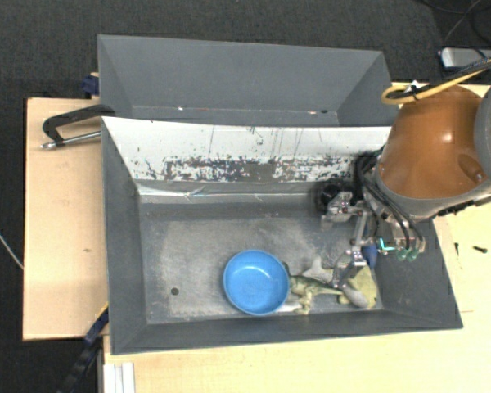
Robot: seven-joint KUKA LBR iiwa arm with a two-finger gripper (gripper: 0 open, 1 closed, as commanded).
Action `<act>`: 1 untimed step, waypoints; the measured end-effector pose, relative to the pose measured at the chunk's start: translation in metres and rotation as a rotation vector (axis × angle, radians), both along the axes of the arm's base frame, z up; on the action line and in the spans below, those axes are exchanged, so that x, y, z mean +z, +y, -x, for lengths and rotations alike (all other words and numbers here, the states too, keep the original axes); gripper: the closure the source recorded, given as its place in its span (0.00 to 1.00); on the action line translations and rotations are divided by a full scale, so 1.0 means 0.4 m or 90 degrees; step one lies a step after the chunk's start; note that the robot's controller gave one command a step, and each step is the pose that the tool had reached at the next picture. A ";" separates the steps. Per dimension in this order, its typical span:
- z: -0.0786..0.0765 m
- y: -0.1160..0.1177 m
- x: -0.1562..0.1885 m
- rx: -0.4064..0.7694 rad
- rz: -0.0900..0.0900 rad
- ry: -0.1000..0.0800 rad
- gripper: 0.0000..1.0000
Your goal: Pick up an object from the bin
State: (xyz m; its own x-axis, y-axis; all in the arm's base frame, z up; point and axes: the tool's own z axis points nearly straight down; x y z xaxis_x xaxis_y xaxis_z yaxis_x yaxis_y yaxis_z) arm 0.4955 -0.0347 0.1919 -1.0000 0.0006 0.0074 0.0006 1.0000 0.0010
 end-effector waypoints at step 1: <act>-0.011 -0.083 -0.298 0.089 0.000 -0.001 0.00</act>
Offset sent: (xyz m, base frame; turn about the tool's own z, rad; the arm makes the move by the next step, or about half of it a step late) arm 0.0054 -0.0331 -0.1162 -0.1406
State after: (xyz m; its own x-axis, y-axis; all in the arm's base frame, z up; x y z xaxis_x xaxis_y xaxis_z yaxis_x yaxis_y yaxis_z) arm 0.4999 -0.0681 0.0729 -0.9904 -0.1384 0.0056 -0.1384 0.9904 0.0016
